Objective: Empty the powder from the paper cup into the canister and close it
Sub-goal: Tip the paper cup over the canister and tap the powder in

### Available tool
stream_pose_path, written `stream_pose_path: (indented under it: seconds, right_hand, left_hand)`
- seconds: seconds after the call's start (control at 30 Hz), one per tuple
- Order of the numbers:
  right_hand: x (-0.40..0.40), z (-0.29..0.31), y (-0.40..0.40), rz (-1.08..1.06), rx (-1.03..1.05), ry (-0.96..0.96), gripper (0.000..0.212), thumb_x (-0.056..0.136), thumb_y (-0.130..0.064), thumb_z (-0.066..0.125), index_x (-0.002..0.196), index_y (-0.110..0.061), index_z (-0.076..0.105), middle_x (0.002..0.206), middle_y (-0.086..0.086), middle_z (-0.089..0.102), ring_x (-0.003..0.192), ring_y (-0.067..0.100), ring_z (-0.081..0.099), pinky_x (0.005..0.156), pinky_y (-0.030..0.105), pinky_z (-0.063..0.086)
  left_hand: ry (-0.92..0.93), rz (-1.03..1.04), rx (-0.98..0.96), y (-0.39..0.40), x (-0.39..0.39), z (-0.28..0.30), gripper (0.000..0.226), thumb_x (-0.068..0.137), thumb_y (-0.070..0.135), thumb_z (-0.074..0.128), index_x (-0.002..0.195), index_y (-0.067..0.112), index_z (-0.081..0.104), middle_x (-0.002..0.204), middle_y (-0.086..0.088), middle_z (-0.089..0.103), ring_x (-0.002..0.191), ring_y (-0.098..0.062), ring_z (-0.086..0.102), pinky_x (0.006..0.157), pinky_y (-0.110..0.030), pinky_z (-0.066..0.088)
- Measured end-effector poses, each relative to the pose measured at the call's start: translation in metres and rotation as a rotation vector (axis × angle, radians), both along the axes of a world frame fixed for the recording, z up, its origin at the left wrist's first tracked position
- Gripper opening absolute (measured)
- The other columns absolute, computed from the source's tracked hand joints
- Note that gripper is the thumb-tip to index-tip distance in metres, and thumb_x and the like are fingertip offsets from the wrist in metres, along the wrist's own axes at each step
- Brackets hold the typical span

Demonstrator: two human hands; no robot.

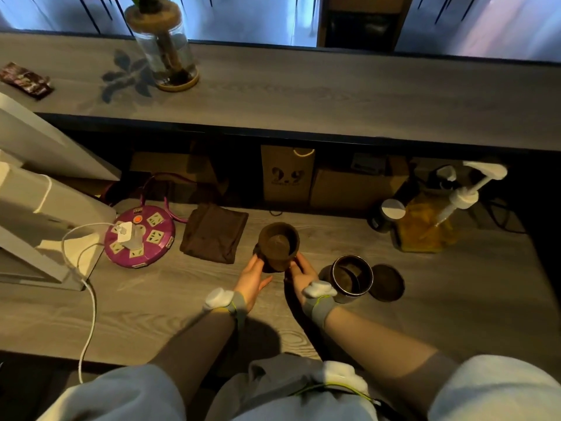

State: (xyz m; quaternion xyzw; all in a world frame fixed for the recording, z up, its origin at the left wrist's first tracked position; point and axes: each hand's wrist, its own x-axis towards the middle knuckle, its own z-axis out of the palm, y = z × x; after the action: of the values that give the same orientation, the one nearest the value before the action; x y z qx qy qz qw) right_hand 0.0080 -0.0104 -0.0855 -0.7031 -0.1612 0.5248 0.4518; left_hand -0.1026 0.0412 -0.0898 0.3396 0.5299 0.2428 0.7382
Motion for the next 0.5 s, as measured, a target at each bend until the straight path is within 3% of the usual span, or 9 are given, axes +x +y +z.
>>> stream_pose_path:
  seconds: [0.23, 0.27, 0.33, 0.4, 0.5]
  right_hand:
    - [-0.008, 0.020, 0.011, -0.049, 0.038, 0.104, 0.043, 0.097, -0.019, 0.043, 0.139, -0.025, 0.043, 0.141, 0.005, 0.050, 0.131, 0.029, 0.046, 0.109, 0.047, 0.039]
    - [-0.010, 0.028, 0.012, -0.059, 0.046, 0.127, 0.042, 0.098, -0.017, 0.041, 0.140, -0.023, 0.042, 0.135, 0.004, 0.053, 0.128, 0.029, 0.049, 0.104, 0.042, 0.044]
    - [-0.011, 0.041, 0.017, -0.090, 0.062, 0.178, 0.040, 0.099, -0.015, 0.038, 0.138, -0.018, 0.043, 0.112, 0.005, 0.060, 0.104, 0.025, 0.061, 0.079, 0.029, 0.052]
    - [-0.014, 0.054, 0.022, -0.061, 0.076, 0.191, 0.038, 0.099, -0.015, 0.036, 0.136, -0.017, 0.046, 0.089, 0.002, 0.061, 0.074, 0.014, 0.058, 0.056, 0.021, 0.048]
    - [-0.012, 0.078, 0.027, -0.023, 0.134, 0.216, 0.036, 0.099, -0.013, 0.034, 0.132, -0.015, 0.049, 0.083, 0.003, 0.062, 0.061, 0.012, 0.057, 0.044, 0.020, 0.047]
  left_hand:
    - [-0.058, 0.046, 0.084, 0.011, -0.013, 0.021, 0.039, 0.096, 0.029, 0.046, 0.135, 0.025, 0.047, 0.140, -0.005, 0.052, 0.128, -0.019, 0.049, 0.106, -0.041, 0.040]
    - [-0.075, 0.063, 0.091, 0.015, -0.015, 0.028, 0.036, 0.097, 0.025, 0.046, 0.132, 0.024, 0.048, 0.138, -0.004, 0.052, 0.129, -0.020, 0.048, 0.107, -0.042, 0.039]
    - [-0.108, 0.080, 0.120, 0.022, -0.017, 0.043, 0.035, 0.097, 0.020, 0.045, 0.132, 0.021, 0.048, 0.135, -0.005, 0.053, 0.129, -0.021, 0.047, 0.105, -0.041, 0.041]
    - [-0.130, 0.060, 0.171, 0.028, -0.017, 0.062, 0.034, 0.096, 0.019, 0.046, 0.130, 0.020, 0.049, 0.131, -0.007, 0.056, 0.122, -0.018, 0.052, 0.092, -0.031, 0.050]
    - [-0.162, 0.009, 0.242, 0.035, -0.014, 0.094, 0.021, 0.096, 0.019, 0.045, 0.114, 0.025, 0.057, 0.117, -0.003, 0.062, 0.107, -0.012, 0.060, 0.077, -0.020, 0.054]
